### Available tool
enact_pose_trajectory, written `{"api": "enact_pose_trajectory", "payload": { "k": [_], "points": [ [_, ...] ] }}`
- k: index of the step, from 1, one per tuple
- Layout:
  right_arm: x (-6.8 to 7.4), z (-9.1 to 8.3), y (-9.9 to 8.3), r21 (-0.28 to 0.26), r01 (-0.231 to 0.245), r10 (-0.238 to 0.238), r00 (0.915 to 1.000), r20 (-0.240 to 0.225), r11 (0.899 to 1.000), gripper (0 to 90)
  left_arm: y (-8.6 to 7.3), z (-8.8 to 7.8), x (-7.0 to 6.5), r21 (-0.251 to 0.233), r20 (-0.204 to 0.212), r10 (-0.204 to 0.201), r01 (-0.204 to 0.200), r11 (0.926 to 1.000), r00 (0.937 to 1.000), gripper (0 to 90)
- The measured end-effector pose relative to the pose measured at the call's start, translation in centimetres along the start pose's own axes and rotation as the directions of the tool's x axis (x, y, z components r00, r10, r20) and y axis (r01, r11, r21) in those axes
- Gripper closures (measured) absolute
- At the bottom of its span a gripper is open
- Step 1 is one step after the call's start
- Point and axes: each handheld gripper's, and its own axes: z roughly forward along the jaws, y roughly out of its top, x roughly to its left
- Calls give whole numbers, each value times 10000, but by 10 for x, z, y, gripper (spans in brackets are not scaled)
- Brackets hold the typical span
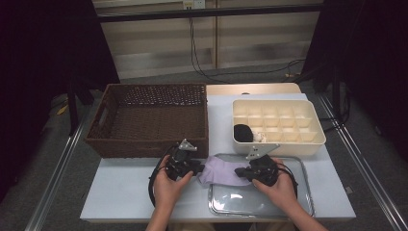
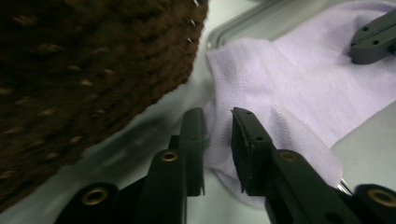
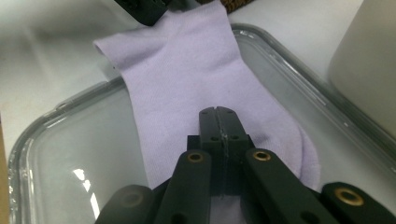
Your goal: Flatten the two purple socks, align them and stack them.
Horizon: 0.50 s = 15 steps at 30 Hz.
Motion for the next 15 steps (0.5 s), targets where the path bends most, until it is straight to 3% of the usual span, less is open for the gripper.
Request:
{"api": "enact_pose_trajectory", "payload": {
  "k": [4, 6, 10, 15],
  "points": [
    [-1, 2, 0, -11, 28, -28, 10000, 9, 10000, 900, -2, 8, -1, 158, -154, 73, -70, 9999, 9999, 554],
    [0, 2, -1, -28, 74, -74, 9999, 98, 10000, 900, -3, 7, -1, 252, -98, 183, -181, 9995, 9998, 614],
    [-1, 3, -1, -116, 16, -15, 9999, 108, 9999, 900, -3, 4, -5, 537, 130, 176, -182, 9984, 9998, 819],
    [-1, 6, 1, -208, 81, -77, 9998, 165, 9998, 900, -6, -2, -8, 813, 35, -16, 13, 9967, 10000, 836]
  ]
}}
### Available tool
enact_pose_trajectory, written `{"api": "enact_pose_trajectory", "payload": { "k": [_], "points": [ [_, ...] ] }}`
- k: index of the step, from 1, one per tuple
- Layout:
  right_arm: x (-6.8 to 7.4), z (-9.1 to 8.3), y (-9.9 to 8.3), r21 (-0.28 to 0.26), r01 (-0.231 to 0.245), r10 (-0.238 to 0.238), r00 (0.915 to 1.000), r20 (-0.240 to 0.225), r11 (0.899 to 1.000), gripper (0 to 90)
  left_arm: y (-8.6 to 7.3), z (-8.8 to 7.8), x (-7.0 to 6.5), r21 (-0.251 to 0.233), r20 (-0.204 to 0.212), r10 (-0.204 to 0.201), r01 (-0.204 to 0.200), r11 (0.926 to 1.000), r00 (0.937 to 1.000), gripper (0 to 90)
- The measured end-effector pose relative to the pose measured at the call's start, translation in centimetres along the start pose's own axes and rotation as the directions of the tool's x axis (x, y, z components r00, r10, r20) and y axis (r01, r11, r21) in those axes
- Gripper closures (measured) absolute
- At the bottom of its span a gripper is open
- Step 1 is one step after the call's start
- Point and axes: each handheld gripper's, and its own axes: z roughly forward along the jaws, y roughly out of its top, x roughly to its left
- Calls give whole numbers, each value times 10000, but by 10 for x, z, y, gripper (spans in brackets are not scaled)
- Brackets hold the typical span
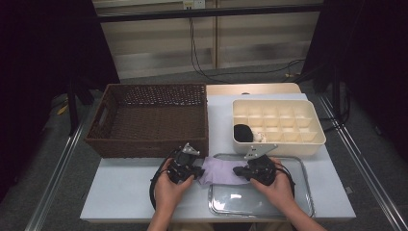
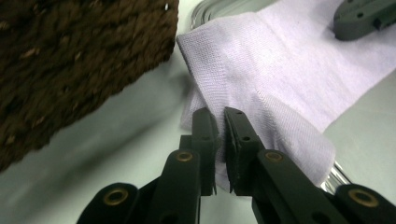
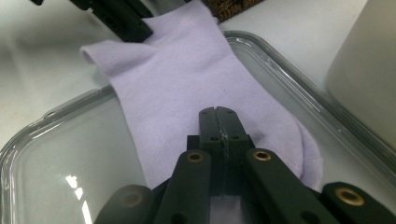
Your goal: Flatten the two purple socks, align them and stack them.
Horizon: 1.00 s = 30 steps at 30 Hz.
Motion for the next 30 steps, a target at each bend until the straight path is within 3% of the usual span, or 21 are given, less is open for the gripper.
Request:
{"api": "enact_pose_trajectory", "payload": {
  "k": [12, 18, 22, 26, 30],
  "points": [
    [5, 15, 12, 24, 280, -279, 9993, -266, 9996, 900, -21, -20, 1, -175, -60, -575, 574, 9982, 9983, 826],
    [4, 16, 12, 4, 261, -261, 9991, -329, 9997, 900, -22, -30, 3, -701, -323, -685, 661, 9954, 9971, 690],
    [5, 15, 11, -34, 223, -224, 9993, -299, 9997, 900, -20, -30, 0, -668, -40, -677, 672, 9955, 9977, 731],
    [5, 15, 10, -77, 211, -213, 9993, -320, 9997, 900, -21, -23, 0, -296, -163, -584, 579, 9979, 9982, 756],
    [5, 15, 10, -100, 249, -251, 9993, -260, 9996, 900, -22, -20, 0, -33, -154, -594, 593, 9982, 9981, 858]
  ]
}}
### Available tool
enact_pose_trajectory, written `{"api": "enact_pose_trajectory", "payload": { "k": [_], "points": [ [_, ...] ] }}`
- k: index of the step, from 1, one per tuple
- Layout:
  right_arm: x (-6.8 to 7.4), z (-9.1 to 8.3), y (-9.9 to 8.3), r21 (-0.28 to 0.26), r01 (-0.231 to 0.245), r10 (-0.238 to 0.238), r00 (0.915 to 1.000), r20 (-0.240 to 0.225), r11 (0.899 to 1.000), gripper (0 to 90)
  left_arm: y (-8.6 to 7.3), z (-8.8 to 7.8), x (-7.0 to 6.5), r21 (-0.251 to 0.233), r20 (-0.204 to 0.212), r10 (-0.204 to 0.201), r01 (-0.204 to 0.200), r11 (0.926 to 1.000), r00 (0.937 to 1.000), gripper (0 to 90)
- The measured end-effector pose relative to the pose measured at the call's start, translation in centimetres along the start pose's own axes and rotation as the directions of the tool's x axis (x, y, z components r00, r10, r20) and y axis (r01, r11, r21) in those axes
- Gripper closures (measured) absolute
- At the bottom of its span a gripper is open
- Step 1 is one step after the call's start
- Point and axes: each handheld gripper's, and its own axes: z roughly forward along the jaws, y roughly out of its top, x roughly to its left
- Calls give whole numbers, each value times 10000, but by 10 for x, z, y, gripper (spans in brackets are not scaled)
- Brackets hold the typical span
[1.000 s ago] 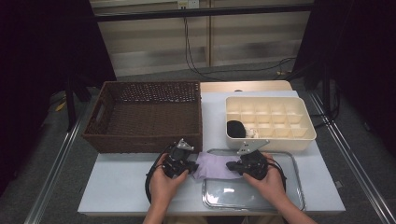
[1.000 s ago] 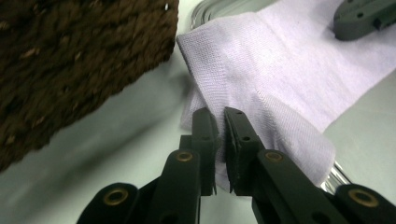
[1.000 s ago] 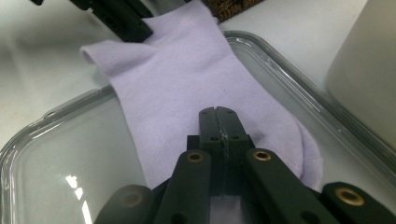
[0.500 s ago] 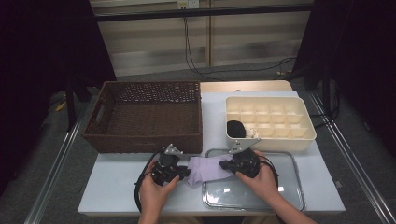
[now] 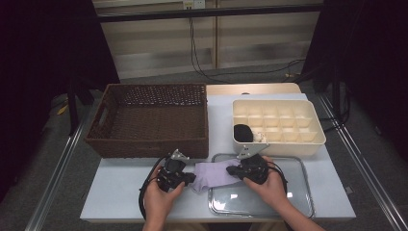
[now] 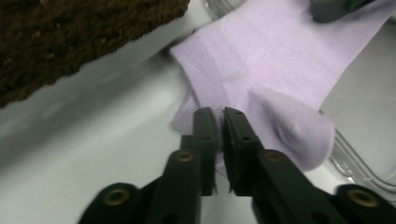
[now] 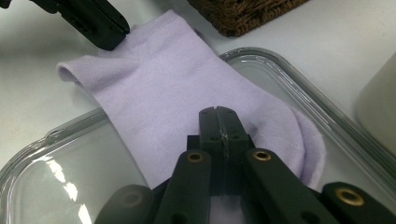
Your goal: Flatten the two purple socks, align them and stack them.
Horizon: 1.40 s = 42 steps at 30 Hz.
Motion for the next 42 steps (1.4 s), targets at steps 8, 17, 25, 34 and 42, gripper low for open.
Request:
{"api": "enact_pose_trajectory", "payload": {
  "k": [8, 17, 25, 34, 42],
  "points": [
    [0, -5, 2, -129, -121, 120, 9999, -55, 9998, 900, 8, -12, 1, -313, 47, 5, -4, 9995, 10000, 872],
    [5, -17, 4, -277, -66, 60, 9997, -231, 9996, 900, 14, -11, 8, -580, 109, -41, 47, 9983, 9999, 870],
    [6, -21, -1, -165, -165, 160, 9995, -274, 9997, 900, 17, 4, 11, -436, 45, -13, 15, 9990, 10000, 838],
    [1, -21, -1, -427, -233, 234, 9997, 30, 9988, 786, 8, -5, 12, -710, 88, -301, 306, 9970, 9995, 727],
    [-6, -14, -7, 12, -271, 270, 9990, 348, 9996, 762, 5, 5, 10, -288, 13, -168, 168, 9994, 9999, 738]
  ]
}}
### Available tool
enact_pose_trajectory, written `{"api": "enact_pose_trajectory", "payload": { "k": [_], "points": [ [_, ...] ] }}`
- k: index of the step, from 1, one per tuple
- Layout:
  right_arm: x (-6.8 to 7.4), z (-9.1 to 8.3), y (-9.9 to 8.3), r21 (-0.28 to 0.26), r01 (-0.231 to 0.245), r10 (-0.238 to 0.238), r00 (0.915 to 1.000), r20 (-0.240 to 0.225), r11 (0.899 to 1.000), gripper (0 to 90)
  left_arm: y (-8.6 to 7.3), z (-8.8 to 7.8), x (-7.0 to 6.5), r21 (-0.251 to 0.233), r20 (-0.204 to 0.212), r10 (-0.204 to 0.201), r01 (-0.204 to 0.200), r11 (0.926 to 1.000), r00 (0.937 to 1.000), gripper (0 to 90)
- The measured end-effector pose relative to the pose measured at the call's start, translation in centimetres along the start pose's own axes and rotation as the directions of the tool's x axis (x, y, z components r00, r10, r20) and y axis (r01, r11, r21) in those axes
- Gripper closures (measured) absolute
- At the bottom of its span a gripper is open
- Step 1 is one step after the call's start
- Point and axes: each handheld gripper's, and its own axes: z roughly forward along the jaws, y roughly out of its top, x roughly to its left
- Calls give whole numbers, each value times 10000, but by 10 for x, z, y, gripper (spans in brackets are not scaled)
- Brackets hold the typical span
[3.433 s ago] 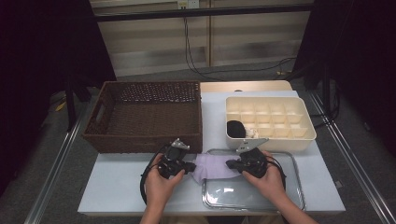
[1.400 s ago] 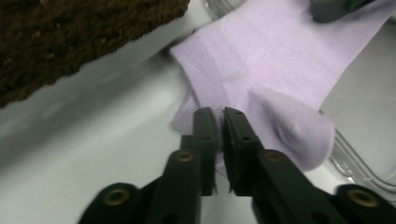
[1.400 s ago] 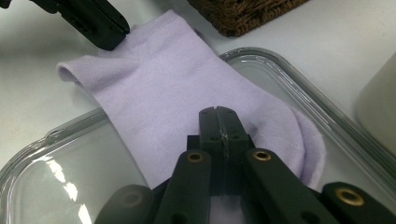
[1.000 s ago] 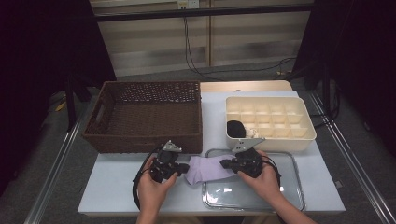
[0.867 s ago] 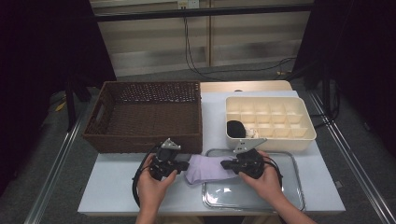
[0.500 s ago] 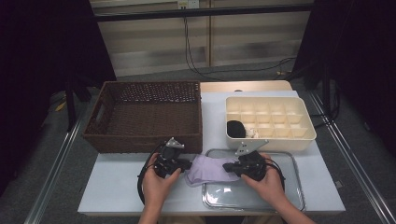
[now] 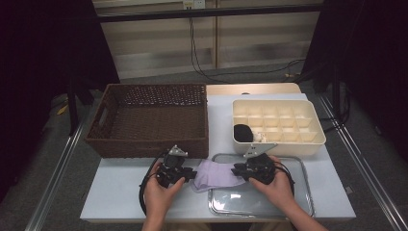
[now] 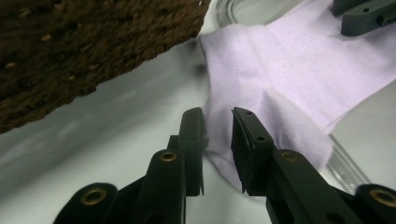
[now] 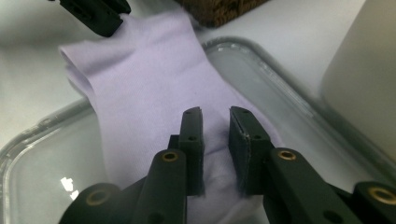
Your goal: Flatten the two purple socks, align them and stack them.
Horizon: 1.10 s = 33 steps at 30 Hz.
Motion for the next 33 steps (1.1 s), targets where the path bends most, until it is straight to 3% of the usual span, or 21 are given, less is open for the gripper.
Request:
{"api": "enact_pose_trajectory", "payload": {
  "k": [4, 9, 18, 20, 23, 25, 26, 30, 33],
  "points": [
    [0, 2, 0, 85, -31, 33, 9999, -143, 10000, 854, 0, 3, -1, 170, -12, 65, -64, 9998, 10000, 780],
    [1, 2, 0, 27, -33, 33, 9998, -180, 10000, 886, 2, 1, -3, 262, -89, 99, -96, 9996, 9999, 833],
    [4, -5, 3, -182, -60, 51, 9986, -520, 9998, 889, 6, -14, -2, -307, 55, -64, 66, 9995, 10000, 833],
    [5, -6, 4, -130, -44, 36, 9979, -651, 9999, 889, 5, -17, -1, -494, -116, -132, 126, 9987, 9998, 814],
    [7, -5, 3, -115, -48, 39, 9968, -802, 9999, 885, 4, -15, 1, -569, -42, -203, 200, 9982, 9998, 776],
    [7, -3, 2, -17, -96, 94, 9953, -961, 10000, 804, 3, -12, 2, -454, -17, -220, 219, 9987, 9998, 758],
    [6, -3, 2, -138, -190, 177, 9959, -890, 9997, 737, 3, -12, 2, -454, -17, -220, 219, 9987, 9998, 746],
    [1, -8, 5, -374, -183, 172, 9994, -299, 9991, 707, 1, -6, 2, -440, 59, -211, 213, 9988, 9998, 674],
    [-3, -7, 2, -106, -162, 161, 9998, -72, 9998, 707, 0, 0, 3, -278, 188, -161, 166, 9995, 9997, 660]
  ]
}}
